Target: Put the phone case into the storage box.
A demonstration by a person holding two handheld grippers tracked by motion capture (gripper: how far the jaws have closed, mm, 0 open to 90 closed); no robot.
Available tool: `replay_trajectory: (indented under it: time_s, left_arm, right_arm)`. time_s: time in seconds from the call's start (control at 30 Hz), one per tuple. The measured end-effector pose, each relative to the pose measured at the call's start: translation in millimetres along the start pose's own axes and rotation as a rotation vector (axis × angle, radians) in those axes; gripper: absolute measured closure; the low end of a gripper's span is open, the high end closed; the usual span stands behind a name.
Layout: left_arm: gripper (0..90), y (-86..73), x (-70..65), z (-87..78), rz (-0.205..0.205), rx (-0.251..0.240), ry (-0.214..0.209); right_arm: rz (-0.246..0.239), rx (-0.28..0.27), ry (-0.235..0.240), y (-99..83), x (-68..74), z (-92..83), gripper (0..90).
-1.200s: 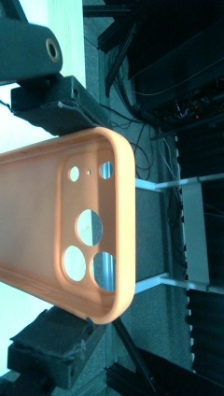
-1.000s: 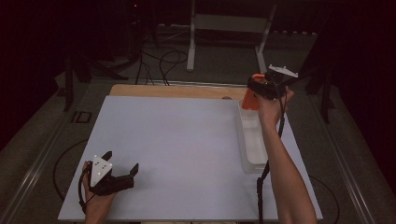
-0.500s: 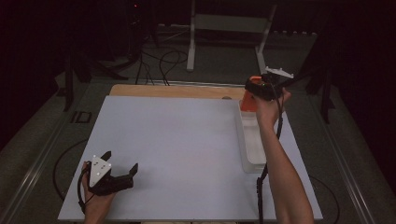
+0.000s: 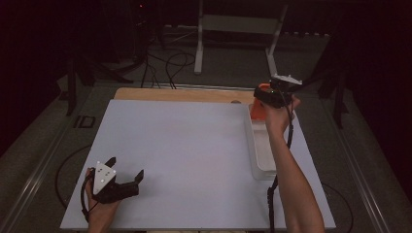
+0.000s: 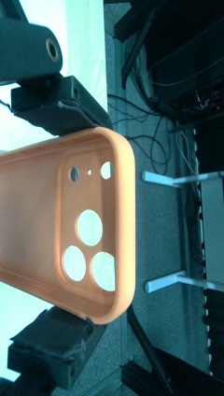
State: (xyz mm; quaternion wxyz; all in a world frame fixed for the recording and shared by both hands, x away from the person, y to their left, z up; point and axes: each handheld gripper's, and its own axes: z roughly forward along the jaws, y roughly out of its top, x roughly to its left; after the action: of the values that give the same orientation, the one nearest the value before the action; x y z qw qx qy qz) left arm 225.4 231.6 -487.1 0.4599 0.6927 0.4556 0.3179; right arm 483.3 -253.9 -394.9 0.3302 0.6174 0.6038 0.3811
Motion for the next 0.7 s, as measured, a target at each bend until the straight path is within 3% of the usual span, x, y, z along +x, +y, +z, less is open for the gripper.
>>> replay_trajectory:
  time_s: [0.7]
  left_arm:
    - [0.1, -0.1, -0.1, 0.2, -0.001, 0.0, -0.001]
  right_arm:
    - [-0.019, 0.033, 0.006, -11.9, -0.7, 6.4, 16.1]
